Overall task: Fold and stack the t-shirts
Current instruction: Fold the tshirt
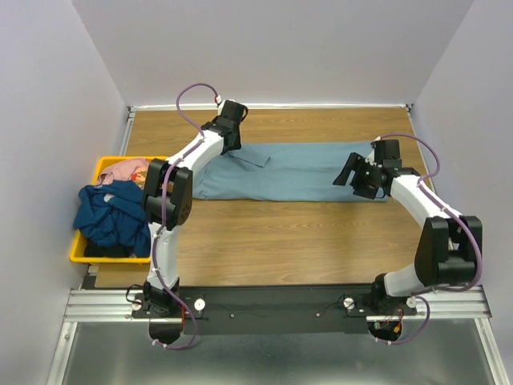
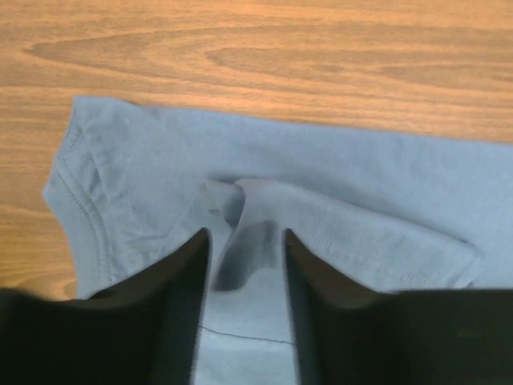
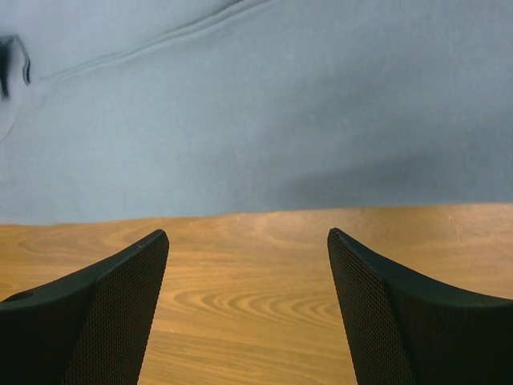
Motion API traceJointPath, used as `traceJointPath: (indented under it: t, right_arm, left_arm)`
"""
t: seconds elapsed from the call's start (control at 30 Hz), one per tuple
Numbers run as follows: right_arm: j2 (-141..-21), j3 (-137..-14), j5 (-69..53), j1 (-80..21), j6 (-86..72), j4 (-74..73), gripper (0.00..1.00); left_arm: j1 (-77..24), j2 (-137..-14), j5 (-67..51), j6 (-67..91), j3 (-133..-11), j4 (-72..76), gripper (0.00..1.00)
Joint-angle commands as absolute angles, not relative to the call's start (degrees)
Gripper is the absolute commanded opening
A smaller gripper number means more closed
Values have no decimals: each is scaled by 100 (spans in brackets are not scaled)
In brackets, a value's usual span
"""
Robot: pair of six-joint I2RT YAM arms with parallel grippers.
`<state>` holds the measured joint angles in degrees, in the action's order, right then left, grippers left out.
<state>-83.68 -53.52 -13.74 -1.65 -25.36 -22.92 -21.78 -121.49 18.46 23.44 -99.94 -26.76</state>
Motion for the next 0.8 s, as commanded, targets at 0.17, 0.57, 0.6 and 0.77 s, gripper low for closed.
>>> traceJointPath:
  t: [0.17,0.57,0.6,0.77]
  right_arm:
    - [-8693,-5494,-870,-45,-2988,-1540,84]
    - [-8534,-4184,-2214,1300,-4086,649,75]
    - [-8552,-4157,-2258,1318,-4096,755,75]
    - [-8657,-3789,-2627,1468,-4420,1502,75]
  left_arm:
    - [-1960,-10288,1846,2837,-8546,-1979,78]
    - [-968,-8113,986,4190,-4776,-644,71]
    - [-906,-8043,915,4297,-4642,-546,71]
    - [-756,-8094,738,4500,-4368,-351,71]
